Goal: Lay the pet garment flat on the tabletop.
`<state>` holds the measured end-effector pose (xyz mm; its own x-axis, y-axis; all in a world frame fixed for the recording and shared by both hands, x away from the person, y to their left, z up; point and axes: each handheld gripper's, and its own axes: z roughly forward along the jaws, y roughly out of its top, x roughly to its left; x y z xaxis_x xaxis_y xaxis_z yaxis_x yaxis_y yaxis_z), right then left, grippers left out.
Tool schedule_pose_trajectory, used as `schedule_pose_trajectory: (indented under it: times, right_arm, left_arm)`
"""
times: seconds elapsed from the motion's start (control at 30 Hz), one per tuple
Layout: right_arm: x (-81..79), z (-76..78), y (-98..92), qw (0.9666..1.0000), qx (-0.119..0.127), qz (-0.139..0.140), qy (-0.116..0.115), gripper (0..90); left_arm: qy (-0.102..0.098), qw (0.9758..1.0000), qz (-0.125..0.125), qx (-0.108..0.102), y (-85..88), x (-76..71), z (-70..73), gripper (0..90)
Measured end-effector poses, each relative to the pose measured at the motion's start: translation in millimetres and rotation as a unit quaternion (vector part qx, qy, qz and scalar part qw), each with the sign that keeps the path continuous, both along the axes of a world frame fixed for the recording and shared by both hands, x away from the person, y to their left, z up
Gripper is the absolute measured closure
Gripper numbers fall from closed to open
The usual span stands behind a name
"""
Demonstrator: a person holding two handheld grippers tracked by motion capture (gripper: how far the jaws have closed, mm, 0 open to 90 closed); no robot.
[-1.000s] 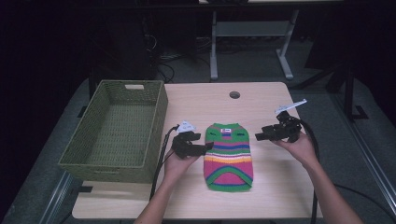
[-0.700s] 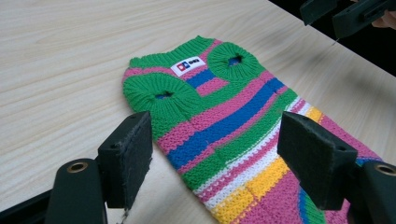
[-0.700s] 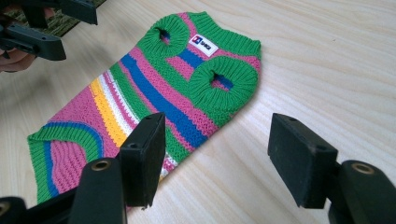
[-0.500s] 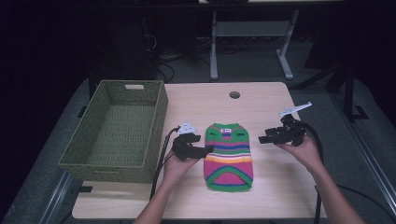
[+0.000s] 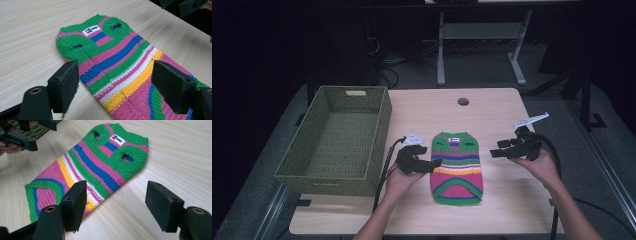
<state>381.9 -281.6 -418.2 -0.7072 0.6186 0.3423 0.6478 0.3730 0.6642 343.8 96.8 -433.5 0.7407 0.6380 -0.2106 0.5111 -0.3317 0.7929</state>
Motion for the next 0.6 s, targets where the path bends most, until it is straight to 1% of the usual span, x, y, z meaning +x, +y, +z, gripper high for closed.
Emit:
schedule_pose_trajectory:
  times: [0.07,0.17,0.27,0.3,0.43,0.5,0.6]
  right_arm:
    - [-1.8,-1.1,-0.7,1.0000,-0.001,0.000,0.002,32.5]
    - [-5.9,-1.1,-1.0,1.0000,-0.007,-0.001,-0.004,31.6]
    - [-9.7,-0.6,-0.6,1.0000,-0.004,0.003,-0.006,31.0]
    - [-11.1,-0.6,-0.4,0.9999,-0.006,0.005,-0.010,30.9]
    - [-16.6,-1.2,-0.9,0.9999,-0.005,0.007,-0.011,30.2]
    - [-18.9,-2.5,-1.6,0.9998,-0.005,0.011,-0.012,29.7]
    - [-22.1,-5.0,-2.5,0.9999,-0.008,0.012,-0.010,29.2]
  left_arm:
    - [0.002,1.0000,0.001,-0.003,0.4,-1.9,0.2,21.7]
    - [0.005,1.0000,-0.001,-0.006,1.9,-4.3,-0.7,21.7]
    - [0.003,1.0000,-0.004,0.000,4.1,-6.7,-2.4,21.7]
    - [0.006,1.0000,-0.004,0.000,4.9,-7.8,-2.8,21.7]
    - [0.007,0.9999,-0.007,0.004,7.8,-12.8,-3.5,21.7]
    - [0.002,0.9999,-0.009,0.006,9.2,-15.2,-3.2,21.7]
    - [0.004,0.9999,-0.010,0.007,10.5,-19.0,-3.4,21.7]
